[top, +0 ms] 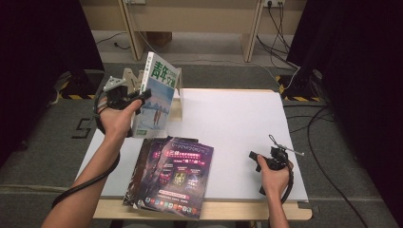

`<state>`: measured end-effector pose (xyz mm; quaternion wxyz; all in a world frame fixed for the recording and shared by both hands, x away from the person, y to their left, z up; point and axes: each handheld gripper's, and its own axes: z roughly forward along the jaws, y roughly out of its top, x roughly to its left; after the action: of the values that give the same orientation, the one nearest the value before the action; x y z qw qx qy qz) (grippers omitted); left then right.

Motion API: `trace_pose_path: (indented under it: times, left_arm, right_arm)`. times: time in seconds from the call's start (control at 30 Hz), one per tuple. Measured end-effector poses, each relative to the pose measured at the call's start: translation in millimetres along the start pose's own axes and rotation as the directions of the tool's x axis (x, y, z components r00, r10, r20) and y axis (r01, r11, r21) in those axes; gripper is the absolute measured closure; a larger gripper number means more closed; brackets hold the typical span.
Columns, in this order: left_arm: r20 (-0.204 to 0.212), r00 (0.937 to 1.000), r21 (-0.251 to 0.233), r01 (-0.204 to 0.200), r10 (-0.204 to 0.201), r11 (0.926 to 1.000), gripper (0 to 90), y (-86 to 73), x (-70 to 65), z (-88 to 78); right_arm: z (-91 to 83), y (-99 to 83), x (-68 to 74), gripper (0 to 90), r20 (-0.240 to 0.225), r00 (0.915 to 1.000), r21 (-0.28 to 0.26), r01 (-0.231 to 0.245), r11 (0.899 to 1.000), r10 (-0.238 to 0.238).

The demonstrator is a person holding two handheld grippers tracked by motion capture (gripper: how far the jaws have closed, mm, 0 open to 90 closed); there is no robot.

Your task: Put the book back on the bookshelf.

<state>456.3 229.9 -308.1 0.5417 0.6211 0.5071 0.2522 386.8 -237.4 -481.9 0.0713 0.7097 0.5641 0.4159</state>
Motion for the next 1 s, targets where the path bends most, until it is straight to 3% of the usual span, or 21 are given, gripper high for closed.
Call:
trace_pose_path:
  times: [0.13,0.23,0.37,0.4,0.5,0.57,0.63,0.77,1.0]
  left_arm:
    - [0.013,0.9999,-0.065,0.01,-0.01,0.9978,73.4,-0.5,-1.5,18.9]
    - [0.012,0.9998,-0.088,0.019,-0.018,0.996,73.3,-9.8,-4.1,32.1]
    - [0.007,0.9997,-0.076,0.022,-0.022,0.9969,73.2,-28.9,-1.0,43.2]
    - [0.014,0.9998,-0.092,0.014,-0.012,0.9957,73.1,-34.9,0.3,44.1]
    - [0.013,0.9998,-0.088,0.018,-0.017,0.996,72.9,-36.8,0.1,40.4]
    - [0.0,1.0,-0.068,0.003,-0.003,0.9977,72.6,-37.0,0.3,36.9]
    - [-0.017,0.9996,-0.044,0.021,-0.022,0.9988,72.5,-37.4,3.0,32.5]
    - [0.003,0.9997,0.046,0.025,-0.025,0.9986,71.1,-41.1,10.1,30.1]
    - [0.039,0.9949,0.105,0.088,-0.093,0.9906,68.8,-41.9,21.5,36.3]
  right_arm:
    - [1.6,-1.3,-1.8,57.8,0.007,1.0,0.003,0.002,1.0,-0.002]
    - [2.5,-1.8,-2.8,58.3,0.013,0.9998,0.002,0.013,1.0,-0.013]
    - [1.6,-2.0,-2.3,58.3,0.006,0.9999,-0.001,0.012,1.0,-0.012]
    - [1.0,-1.9,-2.3,58.3,0.006,0.9999,0.001,0.013,1.0,-0.013]
    - [0.2,-1.6,-3.0,58.2,0.007,0.9997,-0.004,0.024,1.0,-0.024]
    - [0.2,-1.5,-2.6,58.2,0.006,0.9998,-0.001,0.021,1.0,-0.021]
    - [-0.2,-1.7,-1.8,58.2,0.006,0.9997,-0.003,0.022,1.0,-0.022]
    - [0.8,-2.1,-2.2,58.2,0.008,0.9997,0.004,0.023,1.0,-0.023]
    - [1.5,-2.6,-3.2,57.9,0.008,0.9996,0.006,0.028,1.0,-0.028]
